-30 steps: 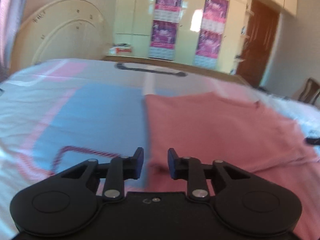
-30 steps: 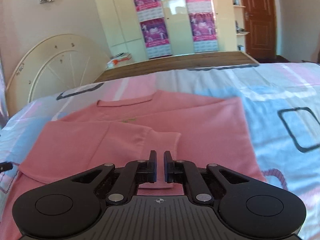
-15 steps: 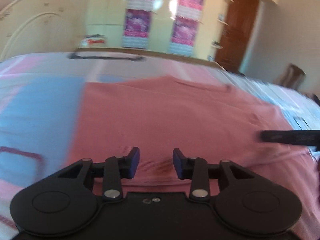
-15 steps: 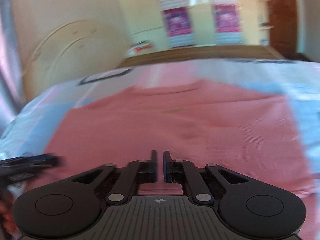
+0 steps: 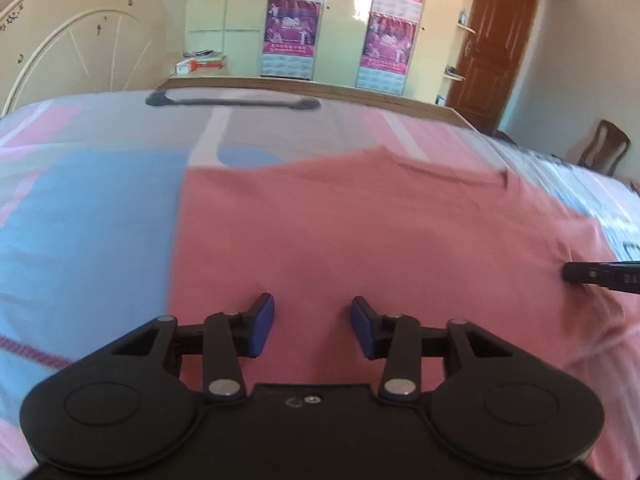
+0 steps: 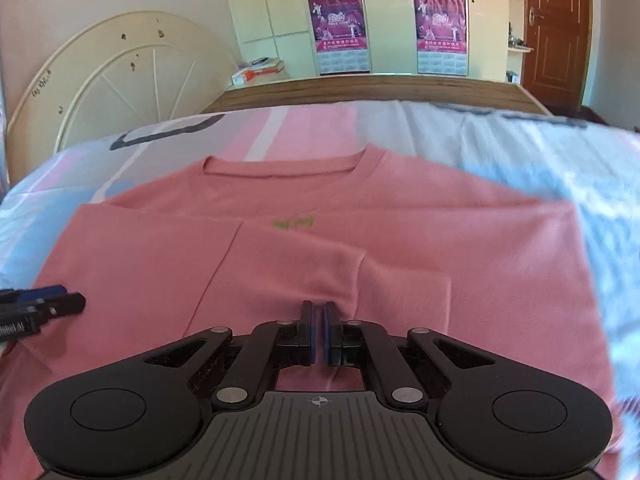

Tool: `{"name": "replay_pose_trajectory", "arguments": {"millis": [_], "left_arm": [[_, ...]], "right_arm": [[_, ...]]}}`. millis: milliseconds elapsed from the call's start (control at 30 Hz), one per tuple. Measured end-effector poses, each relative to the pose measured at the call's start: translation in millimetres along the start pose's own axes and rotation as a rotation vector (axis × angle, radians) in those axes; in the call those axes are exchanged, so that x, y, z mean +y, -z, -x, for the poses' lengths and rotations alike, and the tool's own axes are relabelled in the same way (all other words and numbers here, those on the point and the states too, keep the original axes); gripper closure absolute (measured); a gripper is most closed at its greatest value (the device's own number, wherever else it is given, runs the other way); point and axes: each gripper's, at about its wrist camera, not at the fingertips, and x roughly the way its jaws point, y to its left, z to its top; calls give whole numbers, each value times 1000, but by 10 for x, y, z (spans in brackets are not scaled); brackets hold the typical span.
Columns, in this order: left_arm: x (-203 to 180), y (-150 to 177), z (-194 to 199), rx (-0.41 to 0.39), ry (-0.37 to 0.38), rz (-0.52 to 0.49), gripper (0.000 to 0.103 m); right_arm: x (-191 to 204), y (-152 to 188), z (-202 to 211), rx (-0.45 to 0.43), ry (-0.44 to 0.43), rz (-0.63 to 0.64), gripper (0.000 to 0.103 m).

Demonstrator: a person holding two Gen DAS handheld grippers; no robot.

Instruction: Fold small clothes

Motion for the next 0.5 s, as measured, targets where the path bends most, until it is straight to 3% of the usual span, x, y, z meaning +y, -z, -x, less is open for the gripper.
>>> {"name": "replay_pose_trajectory", "arguments": {"millis": [67,133,233,367,500], "left_arm": [[23,-56,-24,-15,-3,-28,58],[52,-131,-192,11,-4,-39,58],[171,-326,-356,-16,-25,-31,56],[485,-673,-711,-3,-15,41,53],[518,-773,-702,2,-12,45,56]], "right_arm": [[60,-4,120,-48,-9,43,100],[129,-21,24,-24,-54,70,100],[137,-69,-217,-1,3,68,100],[60,-182,-363,-5,3,23,100],[100,-251,-356,-7,23,41,100]]}}
